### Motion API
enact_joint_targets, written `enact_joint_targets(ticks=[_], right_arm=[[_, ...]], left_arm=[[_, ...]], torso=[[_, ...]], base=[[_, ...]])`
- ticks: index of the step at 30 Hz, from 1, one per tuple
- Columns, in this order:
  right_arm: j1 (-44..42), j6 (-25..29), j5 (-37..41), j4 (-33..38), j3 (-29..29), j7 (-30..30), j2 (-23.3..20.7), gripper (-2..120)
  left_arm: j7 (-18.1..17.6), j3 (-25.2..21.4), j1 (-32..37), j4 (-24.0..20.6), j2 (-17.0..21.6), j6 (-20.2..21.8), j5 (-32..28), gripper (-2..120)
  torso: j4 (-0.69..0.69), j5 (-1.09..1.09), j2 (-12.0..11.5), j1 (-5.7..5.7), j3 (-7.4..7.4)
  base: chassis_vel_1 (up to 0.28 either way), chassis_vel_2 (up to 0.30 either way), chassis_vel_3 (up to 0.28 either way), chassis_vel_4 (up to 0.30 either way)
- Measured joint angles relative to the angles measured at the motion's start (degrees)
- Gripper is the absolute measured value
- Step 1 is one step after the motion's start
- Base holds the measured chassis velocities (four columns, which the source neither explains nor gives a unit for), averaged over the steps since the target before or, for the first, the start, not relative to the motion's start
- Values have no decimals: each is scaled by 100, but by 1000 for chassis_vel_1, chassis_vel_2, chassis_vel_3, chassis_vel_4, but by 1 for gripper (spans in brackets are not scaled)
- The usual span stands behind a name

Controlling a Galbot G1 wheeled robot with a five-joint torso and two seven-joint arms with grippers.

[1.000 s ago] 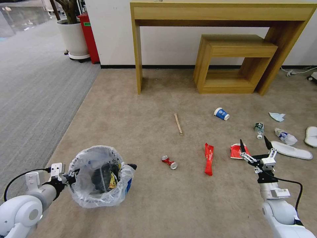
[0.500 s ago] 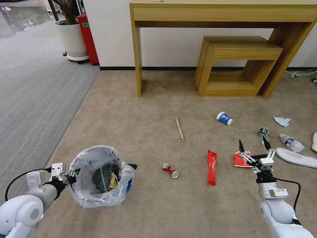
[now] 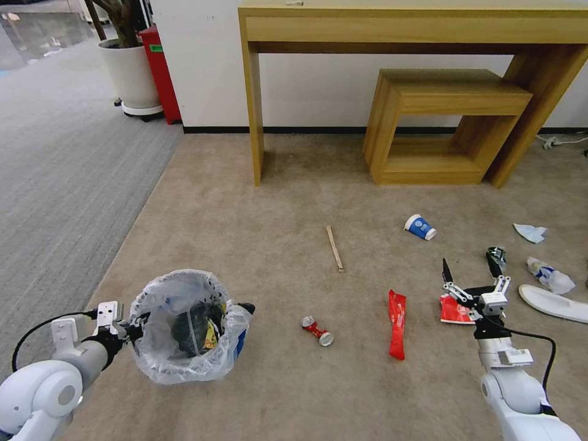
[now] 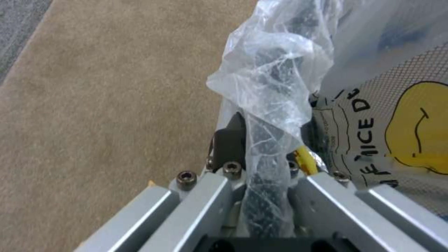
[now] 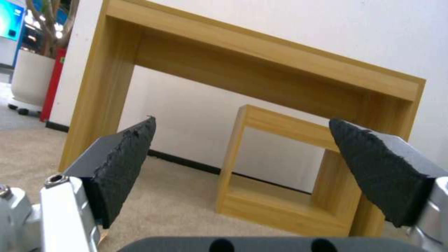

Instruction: Pick up the trash bin and place the garbage on the floor into it.

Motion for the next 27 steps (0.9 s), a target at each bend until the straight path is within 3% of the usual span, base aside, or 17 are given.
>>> enact_joint_targets(ticks=[27], right_arm=[[-13, 83, -15, -70, 36, -76, 59, 94]], left_arm=[[-2, 72, -43, 29, -32, -2, 41, 0]], torso=[[0, 0, 0, 0, 0]], base=[[-70, 71, 70, -69]])
